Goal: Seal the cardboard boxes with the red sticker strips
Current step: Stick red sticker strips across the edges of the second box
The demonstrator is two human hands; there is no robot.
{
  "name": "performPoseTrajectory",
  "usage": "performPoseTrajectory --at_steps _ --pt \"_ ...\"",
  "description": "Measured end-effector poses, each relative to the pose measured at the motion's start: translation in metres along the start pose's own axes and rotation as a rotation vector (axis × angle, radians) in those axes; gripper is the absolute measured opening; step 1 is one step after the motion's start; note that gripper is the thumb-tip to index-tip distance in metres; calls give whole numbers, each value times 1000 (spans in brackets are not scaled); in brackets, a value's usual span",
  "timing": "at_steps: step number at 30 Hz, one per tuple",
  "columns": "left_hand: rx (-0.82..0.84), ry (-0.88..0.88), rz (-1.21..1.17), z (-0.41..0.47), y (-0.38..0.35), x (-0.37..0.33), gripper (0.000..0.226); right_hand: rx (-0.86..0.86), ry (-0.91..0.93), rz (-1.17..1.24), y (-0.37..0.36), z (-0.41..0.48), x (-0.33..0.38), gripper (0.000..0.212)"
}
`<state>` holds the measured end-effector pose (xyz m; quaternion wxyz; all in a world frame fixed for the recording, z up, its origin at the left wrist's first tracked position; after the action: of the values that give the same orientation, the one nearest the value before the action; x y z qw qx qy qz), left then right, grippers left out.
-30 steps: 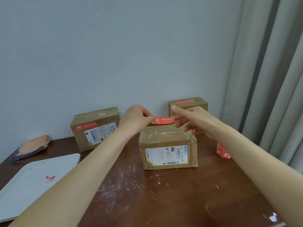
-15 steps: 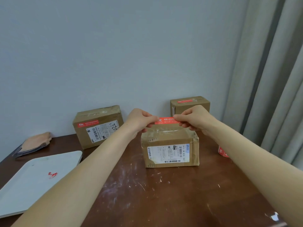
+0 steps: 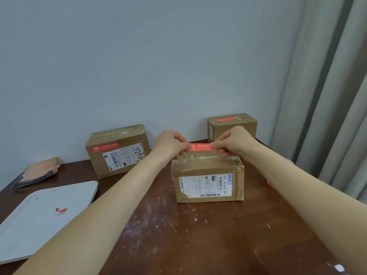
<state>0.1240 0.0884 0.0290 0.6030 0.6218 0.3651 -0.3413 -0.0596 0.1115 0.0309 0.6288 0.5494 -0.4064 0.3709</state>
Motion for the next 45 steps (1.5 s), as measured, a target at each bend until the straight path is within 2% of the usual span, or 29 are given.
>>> performPoseTrajectory --at_steps 4,7,13,19,27,34,45 --pt "32 19 -12 1 0 2 9 19 0 -11 -1 2 -2 18" --pt "52 51 -55 1 2 4 20 29 11 -22 -1 4 -1 18" --pt "98 59 -62 -1 3 -1 9 49 18 -23 5 5 1 18" --pt "75 51 -9 1 -1 -7 18 34 33 -38 11 6 -1 18" --pt "43 57 242 2 6 3 19 138 56 -248 -12 7 -5 20" --pt "27 81 262 8 14 13 17 142 101 -360 -25 13 -1 29" --pt "39 116 247 15 14 21 16 131 76 -511 -39 34 -8 33"
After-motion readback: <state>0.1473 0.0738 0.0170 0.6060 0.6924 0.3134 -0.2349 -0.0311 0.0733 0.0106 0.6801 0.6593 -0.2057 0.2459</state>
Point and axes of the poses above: each hand's wrist, its own z-axis towards the middle knuckle, its own y-axis out of the back of the hand, x = y × z, the point moved 1 cm from there along z, towards the middle knuckle, and after that the axes turned 8 degrees about y, right-handed, at the moved point
